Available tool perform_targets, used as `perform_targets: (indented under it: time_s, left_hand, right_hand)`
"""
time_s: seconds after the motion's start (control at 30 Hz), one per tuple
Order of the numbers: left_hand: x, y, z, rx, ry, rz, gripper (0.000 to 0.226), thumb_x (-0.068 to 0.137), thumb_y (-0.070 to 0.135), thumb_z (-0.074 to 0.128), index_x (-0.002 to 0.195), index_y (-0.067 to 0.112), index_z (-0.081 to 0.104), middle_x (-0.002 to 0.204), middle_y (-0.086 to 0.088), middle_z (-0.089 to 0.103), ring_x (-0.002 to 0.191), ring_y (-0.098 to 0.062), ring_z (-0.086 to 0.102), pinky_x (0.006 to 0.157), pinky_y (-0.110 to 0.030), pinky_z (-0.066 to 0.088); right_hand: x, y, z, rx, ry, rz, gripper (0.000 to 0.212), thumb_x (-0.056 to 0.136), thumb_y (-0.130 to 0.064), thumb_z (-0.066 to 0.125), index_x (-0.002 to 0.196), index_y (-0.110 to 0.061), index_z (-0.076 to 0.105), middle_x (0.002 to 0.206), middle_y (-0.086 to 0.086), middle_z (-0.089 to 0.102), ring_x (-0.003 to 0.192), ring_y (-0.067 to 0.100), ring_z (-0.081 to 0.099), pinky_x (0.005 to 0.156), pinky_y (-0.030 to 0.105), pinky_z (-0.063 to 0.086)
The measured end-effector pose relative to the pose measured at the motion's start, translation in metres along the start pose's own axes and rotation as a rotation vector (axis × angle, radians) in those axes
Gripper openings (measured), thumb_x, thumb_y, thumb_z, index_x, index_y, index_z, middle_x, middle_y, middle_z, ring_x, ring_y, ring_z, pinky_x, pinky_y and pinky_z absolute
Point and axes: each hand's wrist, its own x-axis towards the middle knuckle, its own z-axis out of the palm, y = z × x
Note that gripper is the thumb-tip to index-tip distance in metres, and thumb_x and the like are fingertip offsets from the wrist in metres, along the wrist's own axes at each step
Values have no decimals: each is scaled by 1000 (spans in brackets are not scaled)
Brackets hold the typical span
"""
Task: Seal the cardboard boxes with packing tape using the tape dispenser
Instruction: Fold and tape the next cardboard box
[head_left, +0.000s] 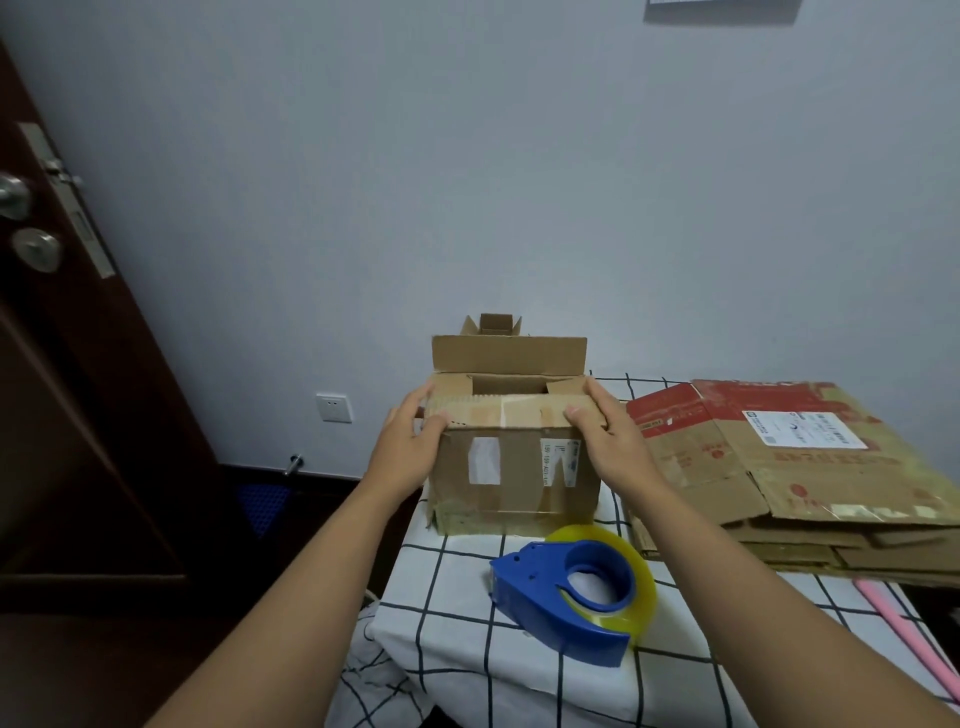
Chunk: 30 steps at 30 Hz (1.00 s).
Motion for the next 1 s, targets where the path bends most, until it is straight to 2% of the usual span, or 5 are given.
perform_targets:
  time_s: [0.23, 0.37, 0.5, 0.8, 1.0]
  left_hand:
    - [27, 10, -18, 61, -131, -114, 94, 84, 41, 58, 153, 42, -6, 84, -4, 57, 82, -19, 61, 84, -47, 56]
    - [43, 5, -26, 145, -163, -95, 110, 80, 43, 71, 153, 41, -11, 152, -12, 31, 135, -29, 39, 111, -47, 35]
    - [52, 12, -31, 177, -241, 69, 115, 75, 33, 73, 152, 43, -12, 161, 13, 7, 145, -14, 15, 112, -43, 31]
    - [34, 15, -23, 342, -102, 323, 44, 91, 32, 65, 133, 35, 54, 123, 6, 43, 112, -11, 48, 91, -23, 35]
    - [15, 19, -11, 520, -145, 281, 51, 98, 53, 45, 139, 23, 53, 155, 4, 34, 137, -18, 39, 106, -34, 34]
  right_hand:
    - [26, -17, -14, 16, -143, 98, 92, 91, -30, 62, 158, -37, 1, 151, -5, 33, 124, 19, 44, 89, 35, 44]
    - [45, -28, -26, -142, -297, 99, 106, 86, -31, 70, 157, -37, -9, 155, -3, 22, 130, 24, 40, 97, 37, 42]
    - [54, -34, -31, -195, -356, -9, 114, 84, -27, 73, 157, -33, -13, 166, -8, 0, 150, 23, 18, 115, 39, 30]
    - [43, -12, -27, -249, -222, -236, 61, 92, -40, 67, 147, -34, 41, 136, -15, 39, 128, 8, 41, 98, 27, 34]
    - [32, -13, -21, -427, -180, -298, 42, 101, -43, 50, 136, -22, 60, 145, -4, 50, 133, 12, 44, 104, 26, 32]
